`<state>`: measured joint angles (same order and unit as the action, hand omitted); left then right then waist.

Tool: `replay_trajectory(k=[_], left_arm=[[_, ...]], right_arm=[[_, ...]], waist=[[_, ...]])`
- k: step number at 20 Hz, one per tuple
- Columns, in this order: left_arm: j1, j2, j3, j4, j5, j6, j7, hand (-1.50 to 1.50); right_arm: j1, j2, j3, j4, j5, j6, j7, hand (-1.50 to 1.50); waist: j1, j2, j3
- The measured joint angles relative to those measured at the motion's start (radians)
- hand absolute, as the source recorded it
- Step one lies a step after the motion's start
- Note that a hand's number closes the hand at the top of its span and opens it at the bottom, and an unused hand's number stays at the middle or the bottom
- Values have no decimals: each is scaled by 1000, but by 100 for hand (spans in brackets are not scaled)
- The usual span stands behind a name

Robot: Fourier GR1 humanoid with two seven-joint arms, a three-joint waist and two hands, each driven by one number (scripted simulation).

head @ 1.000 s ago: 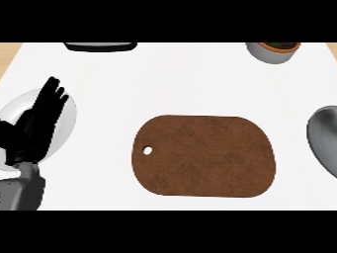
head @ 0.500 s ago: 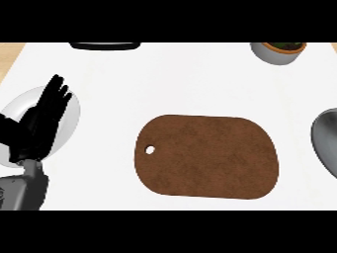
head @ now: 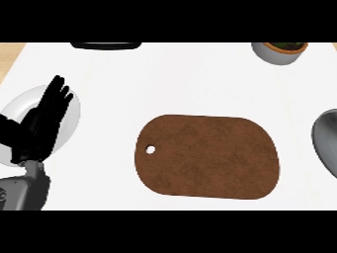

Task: Pick the eggplant from the cutting board and place it in the pan

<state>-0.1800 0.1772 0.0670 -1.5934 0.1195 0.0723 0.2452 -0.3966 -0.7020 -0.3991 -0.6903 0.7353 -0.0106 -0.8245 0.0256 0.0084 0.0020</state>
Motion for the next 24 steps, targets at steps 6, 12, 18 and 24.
replay_trajectory(k=[6, 12, 18, 24], left_arm=[[15, -1, -2, -26, 4, -8, 8, 0], [-4, 4, 10, -9, 4, -9, 16, 0], [4, 8, 20, -9, 8, -14, 10, 0], [24, 2, 23, -10, 9, -15, -10, 0]], right_arm=[[-89, -19, 15, 252, 47, 5, -18, -150], [-150, -60, -45, 382, -19, 93, -123, -150], [-175, -150, -153, 479, -143, 259, -126, -150], [-150, -249, -215, 540, -227, 395, -91, -150]], waist=[[9, 2, 1], [0, 2, 2], [-3, 3, 3], [-14, 4, 6]])
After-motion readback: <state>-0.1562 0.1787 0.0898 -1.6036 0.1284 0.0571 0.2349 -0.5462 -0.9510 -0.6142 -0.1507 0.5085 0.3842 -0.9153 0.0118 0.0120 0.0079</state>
